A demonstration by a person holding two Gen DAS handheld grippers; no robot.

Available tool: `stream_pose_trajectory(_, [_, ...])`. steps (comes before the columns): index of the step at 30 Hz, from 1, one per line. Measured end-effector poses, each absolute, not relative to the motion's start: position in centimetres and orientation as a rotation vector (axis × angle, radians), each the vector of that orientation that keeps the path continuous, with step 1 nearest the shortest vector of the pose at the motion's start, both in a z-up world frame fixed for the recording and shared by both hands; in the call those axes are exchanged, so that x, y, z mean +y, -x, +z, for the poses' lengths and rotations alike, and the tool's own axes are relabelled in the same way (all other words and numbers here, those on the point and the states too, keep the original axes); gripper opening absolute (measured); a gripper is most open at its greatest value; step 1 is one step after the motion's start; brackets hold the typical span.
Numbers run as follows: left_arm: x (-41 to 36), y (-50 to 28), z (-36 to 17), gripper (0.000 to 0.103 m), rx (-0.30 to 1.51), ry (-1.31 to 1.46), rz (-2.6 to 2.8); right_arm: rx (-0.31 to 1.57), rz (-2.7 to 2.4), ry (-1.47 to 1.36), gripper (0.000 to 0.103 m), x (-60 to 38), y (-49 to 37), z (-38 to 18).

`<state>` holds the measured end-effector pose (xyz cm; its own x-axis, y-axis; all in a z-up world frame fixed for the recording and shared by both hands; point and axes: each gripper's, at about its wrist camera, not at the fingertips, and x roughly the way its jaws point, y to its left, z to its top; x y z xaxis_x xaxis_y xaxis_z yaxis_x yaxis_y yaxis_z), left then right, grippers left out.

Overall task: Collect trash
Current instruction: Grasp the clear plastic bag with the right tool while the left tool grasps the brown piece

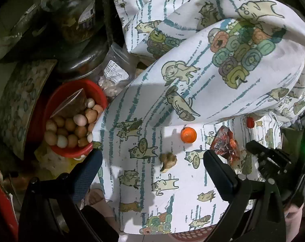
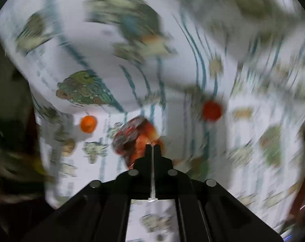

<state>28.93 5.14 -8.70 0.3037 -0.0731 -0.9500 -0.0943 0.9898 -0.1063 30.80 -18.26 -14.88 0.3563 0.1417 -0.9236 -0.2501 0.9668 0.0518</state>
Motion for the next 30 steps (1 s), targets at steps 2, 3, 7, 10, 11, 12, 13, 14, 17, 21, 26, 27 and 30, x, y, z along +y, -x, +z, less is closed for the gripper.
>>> stream_pose_trajectory(2, [5.3,-28.9,-8.9,0.1,1.271,0.157,0.019,1.166,0.303,0.192,0.081,-16.7,-30.2,-15.2])
stream_pose_trajectory(3, [5.3,-28.9,-9.0,0.1,1.274,0.158,0.019,1.125,0.33,0.218,0.082,-16.0,-29.7,-15.3])
stream_pose_trajectory(7, [5.5,-28.8,-9.2,0.1,1.282,0.144,0.017,1.146,0.287,0.379,0.082,-14.2,-29.2,-17.3])
stream_pose_trajectory(10, [6.1,-28.8,-9.6,0.1,1.313,0.176,-0.008,1.194,0.216,0.364,0.081,-14.7,-29.2,-18.8])
stream_pose_trajectory(11, [6.4,-28.8,-9.7,0.1,1.315,0.199,-0.02,1.194,0.221,0.338,0.079,-14.9,-29.4,-18.7])
stream_pose_trajectory(12, [6.7,-28.7,-9.7,0.099,1.316,0.223,-0.035,1.213,0.225,0.327,0.069,-15.1,-29.6,-18.9])
stream_pose_trajectory(13, [6.8,-28.7,-9.8,0.099,1.314,0.244,-0.044,1.219,0.245,0.285,0.056,-15.6,-29.8,-18.7])
stream_pose_trajectory(14, [6.9,-28.7,-9.9,0.097,1.308,0.259,-0.047,1.216,0.243,0.261,0.054,-16.1,-29.8,-18.5])
stream_pose_trajectory(17, [6.2,-29.0,-10.4,0.078,1.313,0.244,-0.077,1.21,0.245,0.25,0.038,-17.0,-30.0,-17.5])
stream_pose_trajectory(21, [4.7,-29.5,-12.0,0.066,1.349,0.189,-0.074,1.211,0.259,0.116,0.033,-18.4,-29.6,-15.0])
stream_pose_trajectory(26, [3.7,-29.8,-14.7,0.066,1.406,0.157,-0.06,1.192,0.31,0.025,0.033,-19.9,-28.7,-11.9])
stream_pose_trajectory(27, [3.6,-29.8,-15.1,0.066,1.42,0.173,-0.064,1.186,0.311,0.029,0.033,-20.2,-28.4,-11.5])
stream_pose_trajectory(30, [2.9,-29.7,-16.3,0.065,1.46,0.235,-0.1,1.18,0.293,0.024,0.033,-20.6,-28.6,-10.8])
